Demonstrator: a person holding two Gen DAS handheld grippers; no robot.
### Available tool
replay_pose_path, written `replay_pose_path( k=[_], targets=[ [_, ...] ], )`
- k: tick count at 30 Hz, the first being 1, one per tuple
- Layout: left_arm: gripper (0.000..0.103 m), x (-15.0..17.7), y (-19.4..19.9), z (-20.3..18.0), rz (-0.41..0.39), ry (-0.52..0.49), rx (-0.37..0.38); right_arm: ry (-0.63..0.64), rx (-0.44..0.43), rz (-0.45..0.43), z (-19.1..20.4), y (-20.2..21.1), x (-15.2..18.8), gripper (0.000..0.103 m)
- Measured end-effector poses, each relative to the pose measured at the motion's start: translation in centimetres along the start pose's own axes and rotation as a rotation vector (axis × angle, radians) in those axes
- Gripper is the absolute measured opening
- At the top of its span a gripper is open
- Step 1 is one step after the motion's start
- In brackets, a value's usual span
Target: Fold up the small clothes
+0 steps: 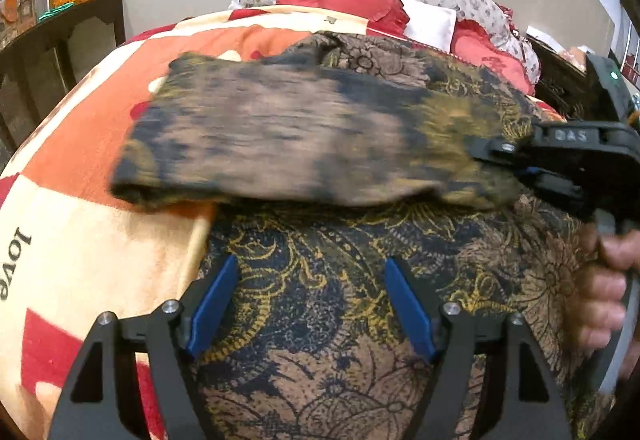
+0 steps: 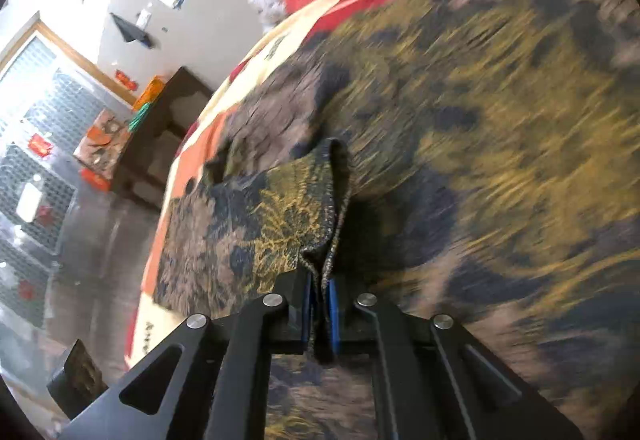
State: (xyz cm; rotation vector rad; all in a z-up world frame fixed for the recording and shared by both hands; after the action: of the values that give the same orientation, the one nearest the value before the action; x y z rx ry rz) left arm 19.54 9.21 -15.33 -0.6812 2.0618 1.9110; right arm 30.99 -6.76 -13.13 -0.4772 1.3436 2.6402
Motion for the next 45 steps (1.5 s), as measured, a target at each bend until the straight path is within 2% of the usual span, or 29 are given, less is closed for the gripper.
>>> replay_pose_path(
  k=[3, 11, 16, 25, 28, 30, 31, 33, 37, 41, 43, 45],
  targets=[
    [0.079, 0.3, 0.1, 0.0, 0.001, -0.004, -0.009, -0.02, 0.074, 0.012, -3.0, 2.7, -0.4, 0.008],
    [0.079, 0.3, 0.1, 0.1, 0.002, -0.006, -0.016, -0.095, 0.186, -0.034, -11.1, 10.5, 0.6, 0.008],
    [0.079, 0.3, 0.2, 0.2, 0.002, -0.005, -0.017, -0.076, 0.261, -0.034, -12.4, 12.1, 1.4, 0.008],
    [0.079, 0.2, 0.3, 0.4, 0.0, -0.003, -0.017, -0.123, 0.264, -0.042, -15.2, 13.6, 2.5, 0.007],
    [0.079, 0.0, 1.1, 0.6, -0.02, 0.009, -0.021, -0.093, 0.31, -0.038, -14.5, 13.7, 2.5, 0.007],
    [0.079, -1.1, 2.9, 1.1, -0.097, 0.031, -0.022, -0.094, 0.338, -0.038, -14.4, 13.6, 2.4, 0.007],
    [0.079, -1.6, 3.6, 1.3, -0.123, 0.041, -0.03, -0.092, 0.375, -0.048, -14.4, 14.1, 2.5, 0.007],
    [0.079, -3.0, 4.6, 2.0, -0.155, 0.066, -0.021, -0.094, 0.395, -0.073, -14.6, 15.1, 2.7, 0.007],
    [0.079, -5.7, 4.5, 2.9, -0.164, 0.076, -0.038, -0.076, 0.443, -0.083, -15.0, 16.3, 3.3, 0.006],
    [0.078, -7.9, 3.5, 2.9, -0.147, 0.09, 0.003, -0.074, 0.443, -0.074, -15.1, 16.2, 3.7, 0.006],
    [0.07, -8.8, 2.6, 2.5, -0.136, 0.077, -0.007, -0.097, 0.453, -0.078, -15.4, 16.4, 3.9, 0.006],
    [0.047, -9.9, 1.6, 1.8, -0.113, 0.05, -0.039, -0.13, 0.478, -0.067, -15.7, 16.6, 4.3, 0.006]
  ],
)
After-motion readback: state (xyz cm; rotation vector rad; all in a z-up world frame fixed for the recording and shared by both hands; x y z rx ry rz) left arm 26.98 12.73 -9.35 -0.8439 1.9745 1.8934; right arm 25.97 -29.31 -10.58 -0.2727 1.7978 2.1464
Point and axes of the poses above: each gripper's, at about its wrist camera, not at the fingertips, and y roughly against the way its jaws point, z to its left, x to its underside, the point moved 5 cm from there along -y, roughly the way its jaws point, and after that the axes turned 11 degrees about z, right-handed, at the moved point
